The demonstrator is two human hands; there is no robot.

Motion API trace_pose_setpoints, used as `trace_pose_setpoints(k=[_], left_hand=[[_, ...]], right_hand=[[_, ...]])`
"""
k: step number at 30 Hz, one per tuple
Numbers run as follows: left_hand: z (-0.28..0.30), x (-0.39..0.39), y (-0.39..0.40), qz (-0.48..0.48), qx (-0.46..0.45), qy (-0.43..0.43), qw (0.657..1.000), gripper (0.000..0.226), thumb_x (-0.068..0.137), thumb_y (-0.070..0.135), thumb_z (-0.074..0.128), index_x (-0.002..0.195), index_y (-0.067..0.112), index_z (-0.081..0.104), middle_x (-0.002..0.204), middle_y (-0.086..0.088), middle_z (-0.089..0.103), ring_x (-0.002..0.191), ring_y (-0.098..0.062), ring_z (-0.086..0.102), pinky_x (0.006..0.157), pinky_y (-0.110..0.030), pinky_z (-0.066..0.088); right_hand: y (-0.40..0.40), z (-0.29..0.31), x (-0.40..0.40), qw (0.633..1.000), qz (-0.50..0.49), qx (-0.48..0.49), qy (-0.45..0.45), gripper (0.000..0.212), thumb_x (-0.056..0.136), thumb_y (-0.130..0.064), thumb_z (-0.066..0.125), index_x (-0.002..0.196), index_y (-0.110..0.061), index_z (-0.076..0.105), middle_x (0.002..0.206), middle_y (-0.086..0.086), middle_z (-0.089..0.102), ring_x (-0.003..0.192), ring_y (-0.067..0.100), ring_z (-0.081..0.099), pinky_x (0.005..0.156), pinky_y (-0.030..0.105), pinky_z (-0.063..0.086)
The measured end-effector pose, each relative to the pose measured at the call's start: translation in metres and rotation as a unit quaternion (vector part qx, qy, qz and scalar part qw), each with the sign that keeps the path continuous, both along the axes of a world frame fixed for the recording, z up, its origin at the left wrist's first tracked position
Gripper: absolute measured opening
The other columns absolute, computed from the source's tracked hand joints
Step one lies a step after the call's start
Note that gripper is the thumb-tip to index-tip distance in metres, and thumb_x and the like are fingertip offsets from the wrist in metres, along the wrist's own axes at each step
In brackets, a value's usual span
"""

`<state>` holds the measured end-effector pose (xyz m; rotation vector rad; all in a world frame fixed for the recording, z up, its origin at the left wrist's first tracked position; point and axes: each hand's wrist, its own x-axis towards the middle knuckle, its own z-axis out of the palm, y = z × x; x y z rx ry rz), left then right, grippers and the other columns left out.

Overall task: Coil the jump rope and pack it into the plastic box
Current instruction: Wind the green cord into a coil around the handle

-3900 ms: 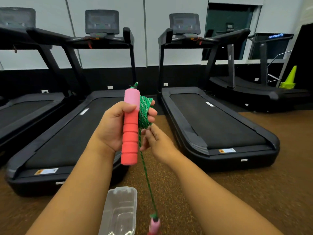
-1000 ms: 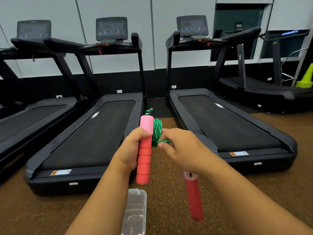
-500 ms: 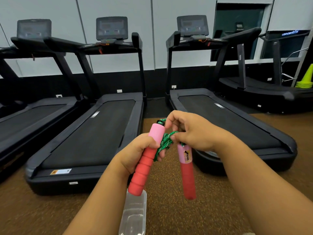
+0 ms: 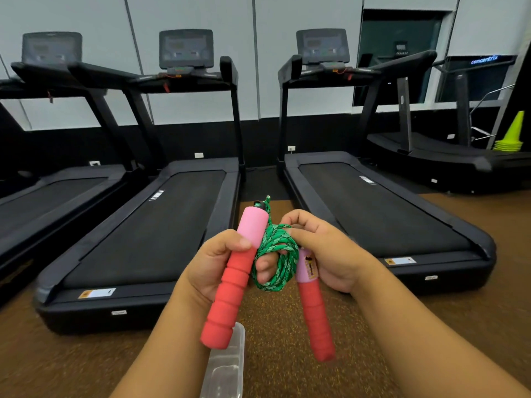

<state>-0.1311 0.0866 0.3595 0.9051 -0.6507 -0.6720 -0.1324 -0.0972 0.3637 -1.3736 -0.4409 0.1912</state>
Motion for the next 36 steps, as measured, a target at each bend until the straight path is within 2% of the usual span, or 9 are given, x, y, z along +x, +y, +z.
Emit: trace_pose_setpoints(k=[2,6,8,11,14,19,26,31,36], left_hand=[[0.000,-0.003,-0.005,0.017,-0.011,-0.005,1.000,0.029,0.062,0.021,0.072,0.085,0.004,0.067,0.060,-0.008,0.058,0.054,-0.020,0.055,0.059,-0.027,0.048],[0.003,-0.006,-0.008,0.079,-0.026,-0.004,0.997,0.035,0.056,0.022,0.073,0.083,0.001,0.065,0.058,-0.006,0.054,0.051,-0.018,0.052,0.058,-0.028,0.044],[0.005,-0.005,-0.008,0.102,-0.049,0.009,0.994,0.038,0.054,0.019,0.074,0.084,-0.001,0.062,0.058,-0.006,0.053,0.050,-0.018,0.052,0.060,-0.031,0.045],[0.009,-0.003,-0.009,0.120,-0.062,0.006,0.991,0.036,0.057,0.019,0.073,0.086,0.000,0.065,0.061,-0.005,0.054,0.052,-0.016,0.052,0.064,-0.035,0.043],[0.005,-0.002,-0.010,0.109,-0.056,0.022,0.992,0.039,0.058,0.020,0.073,0.089,-0.002,0.065,0.063,-0.006,0.056,0.053,-0.016,0.053,0.064,-0.036,0.044],[0.000,-0.004,-0.006,0.093,-0.038,0.073,0.992,0.043,0.051,0.014,0.077,0.087,-0.007,0.068,0.066,-0.015,0.065,0.054,-0.024,0.064,0.060,-0.031,0.057],[-0.008,-0.004,-0.004,0.153,0.014,0.124,0.980,0.042,0.045,0.004,0.075,0.084,-0.011,0.069,0.076,-0.021,0.064,0.064,-0.026,0.063,0.066,-0.033,0.059],[-0.022,-0.001,0.001,0.231,0.119,0.097,0.961,0.064,0.048,0.009,0.076,0.109,-0.004,0.060,0.107,-0.024,0.055,0.096,-0.035,0.048,0.100,-0.049,0.038],[-0.024,-0.004,-0.003,0.292,0.133,-0.009,0.947,0.053,0.073,0.020,0.073,0.121,0.008,0.052,0.111,-0.019,0.061,0.097,-0.031,0.059,0.089,-0.051,0.052]], right_hand=[[-0.002,-0.004,0.002,0.997,0.033,0.056,0.030,0.004,0.089,-0.009,0.058,0.092,-0.012,0.060,0.090,0.014,0.060,0.077,0.022,0.057,0.074,0.037,0.049],[-0.010,-0.014,0.009,0.979,0.131,0.148,0.054,0.058,0.070,-0.012,0.075,0.121,0.001,0.051,0.121,0.036,0.041,0.108,0.046,0.039,0.103,0.066,0.029],[-0.010,-0.017,0.008,0.983,0.142,0.106,0.040,0.074,0.068,-0.013,0.080,0.127,0.010,0.043,0.121,0.031,0.043,0.101,0.041,0.044,0.087,0.047,0.050],[-0.007,-0.025,0.004,0.989,0.118,0.067,0.053,0.079,0.061,-0.030,0.089,0.120,0.005,0.051,0.102,0.019,0.056,0.077,0.022,0.060,0.062,0.024,0.054],[-0.001,-0.026,0.000,0.990,0.104,0.082,0.056,0.070,0.068,-0.038,0.083,0.120,0.001,0.055,0.102,0.013,0.062,0.076,0.015,0.061,0.057,0.022,0.052],[0.007,-0.021,-0.012,0.998,0.037,0.054,0.023,0.023,0.086,-0.015,0.066,0.107,-0.010,0.061,0.090,0.003,0.072,0.076,0.011,0.068,0.052,0.019,0.048],[0.010,-0.026,-0.012,0.995,-0.097,0.018,0.029,0.017,0.081,0.006,0.068,0.094,-0.004,0.063,0.077,0.008,0.069,0.062,0.013,0.065,0.052,0.020,0.049],[0.009,-0.031,-0.007,0.985,-0.166,-0.046,0.009,0.026,0.075,-0.002,0.074,0.067,-0.022,0.058,0.055,-0.010,0.060,0.052,0.007,0.054,0.052,0.024,0.044],[0.017,-0.028,-0.003,0.981,-0.188,0.000,0.045,0.024,0.075,0.000,0.073,0.094,-0.009,0.062,0.084,0.015,0.065,0.073,0.027,0.062,0.066,0.039,0.053]])
